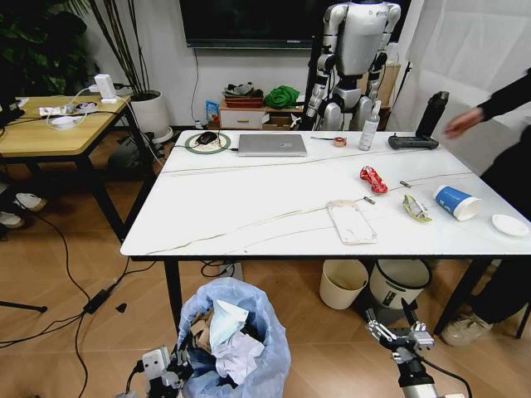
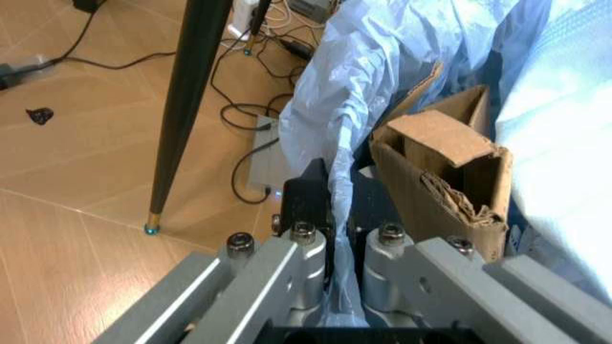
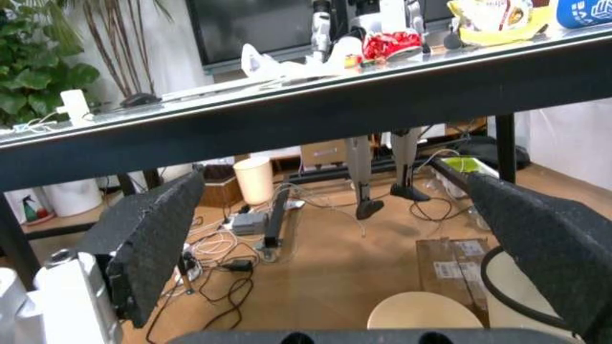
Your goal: Pick up the trash bin and place the trash from the table into it.
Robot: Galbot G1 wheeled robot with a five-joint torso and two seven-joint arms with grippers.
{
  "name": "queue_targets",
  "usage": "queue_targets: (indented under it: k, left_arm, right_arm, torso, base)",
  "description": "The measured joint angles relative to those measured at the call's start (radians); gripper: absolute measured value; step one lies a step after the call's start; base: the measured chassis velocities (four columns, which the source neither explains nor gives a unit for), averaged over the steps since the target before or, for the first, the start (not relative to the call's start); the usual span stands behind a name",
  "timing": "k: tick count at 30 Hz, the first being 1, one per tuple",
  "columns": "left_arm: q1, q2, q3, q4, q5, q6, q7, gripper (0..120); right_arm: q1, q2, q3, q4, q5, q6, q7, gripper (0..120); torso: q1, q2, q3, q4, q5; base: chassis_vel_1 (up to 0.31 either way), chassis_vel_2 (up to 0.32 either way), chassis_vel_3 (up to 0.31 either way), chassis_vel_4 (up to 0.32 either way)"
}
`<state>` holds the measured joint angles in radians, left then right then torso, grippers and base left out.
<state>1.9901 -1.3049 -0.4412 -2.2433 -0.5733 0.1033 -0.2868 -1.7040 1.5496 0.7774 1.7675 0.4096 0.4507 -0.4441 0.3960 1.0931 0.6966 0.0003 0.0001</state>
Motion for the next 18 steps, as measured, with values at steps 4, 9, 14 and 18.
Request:
queue_targets:
  k: [4,9,14,18]
  left_arm:
    - [0.002,-0.002,0.0,-0.001,0.002,0.0,0.0,0]
    - [0.005,-0.006,0.005,-0.001,0.009,0.0,0.0,0]
    - [0.009,-0.015,0.007,-0.001,0.016,0.0,0.0,0]
    - [0.011,-0.026,0.007,-0.001,0.021,-0.001,0.0,0]
  right_arm:
    - [-0.001,-0.004,0.0,0.002,0.006,-0.001,0.0,100]
    - [-0.003,-0.011,0.0,0.002,0.012,-0.002,0.0,100]
    - [-0.003,-0.019,0.0,0.002,0.021,-0.005,0.001,100]
    - [-0.005,-0.029,0.0,0.005,0.03,-0.006,0.018,100]
  torso:
    - [0.0,0.0,0.0,0.0,-0.0001]
    - [0.0,0.0,0.0,0.0,-0.0001]
    - [0.0,0.0,0.0,0.0,-0.0001]
    - [0.0,0.0,0.0,0.0001,0.0]
  base:
    - [0.0,0.0,0.0,0.0]
    - [0.0,0.0,0.0,0.0]
    - [0.0,0.0,0.0,0.0]
    - [0.0,0.0,0.0,0.0]
